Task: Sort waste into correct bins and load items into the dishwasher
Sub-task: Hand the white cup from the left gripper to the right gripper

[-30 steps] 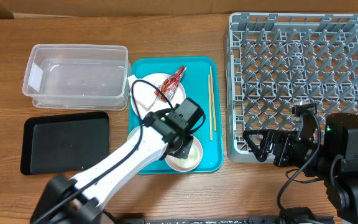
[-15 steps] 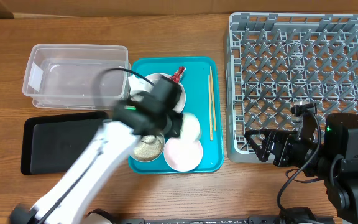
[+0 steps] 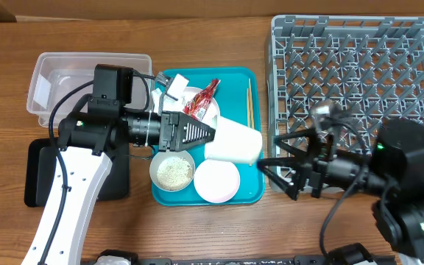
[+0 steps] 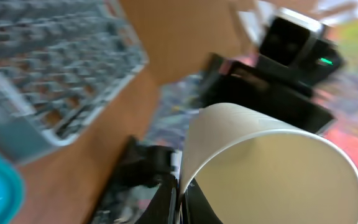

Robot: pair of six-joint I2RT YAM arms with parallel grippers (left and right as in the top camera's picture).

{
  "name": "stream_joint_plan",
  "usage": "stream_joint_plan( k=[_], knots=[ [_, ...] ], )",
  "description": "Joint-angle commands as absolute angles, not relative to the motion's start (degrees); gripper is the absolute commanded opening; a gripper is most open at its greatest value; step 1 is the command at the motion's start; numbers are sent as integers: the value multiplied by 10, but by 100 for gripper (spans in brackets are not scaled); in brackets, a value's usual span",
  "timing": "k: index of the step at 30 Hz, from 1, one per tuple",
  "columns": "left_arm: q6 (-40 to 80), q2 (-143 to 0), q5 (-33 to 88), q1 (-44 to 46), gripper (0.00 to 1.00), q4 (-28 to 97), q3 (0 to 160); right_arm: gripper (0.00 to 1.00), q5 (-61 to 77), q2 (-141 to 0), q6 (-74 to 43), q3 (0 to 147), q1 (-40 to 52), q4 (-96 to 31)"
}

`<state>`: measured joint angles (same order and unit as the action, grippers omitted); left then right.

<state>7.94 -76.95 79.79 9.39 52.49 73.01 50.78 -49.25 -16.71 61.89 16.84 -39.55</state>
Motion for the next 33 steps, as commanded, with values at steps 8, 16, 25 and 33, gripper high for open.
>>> stream_joint_plan(
  k=[8, 16, 25, 33],
  knots=[
    [43, -772, 898, 98, 4, 527, 732, 73, 528, -555, -213, 631, 254, -258],
    [43, -772, 889, 99, 53, 529, 732, 54, 523, -543, -209, 631, 254, -268],
    [57, -772, 411, 97, 88, 608, 732, 53, 148, -486, -255, 650, 226, -500],
    [73, -770, 340, 106, 78, 634, 732, 54, -69, -548, -377, 656, 226, -705]
  ],
)
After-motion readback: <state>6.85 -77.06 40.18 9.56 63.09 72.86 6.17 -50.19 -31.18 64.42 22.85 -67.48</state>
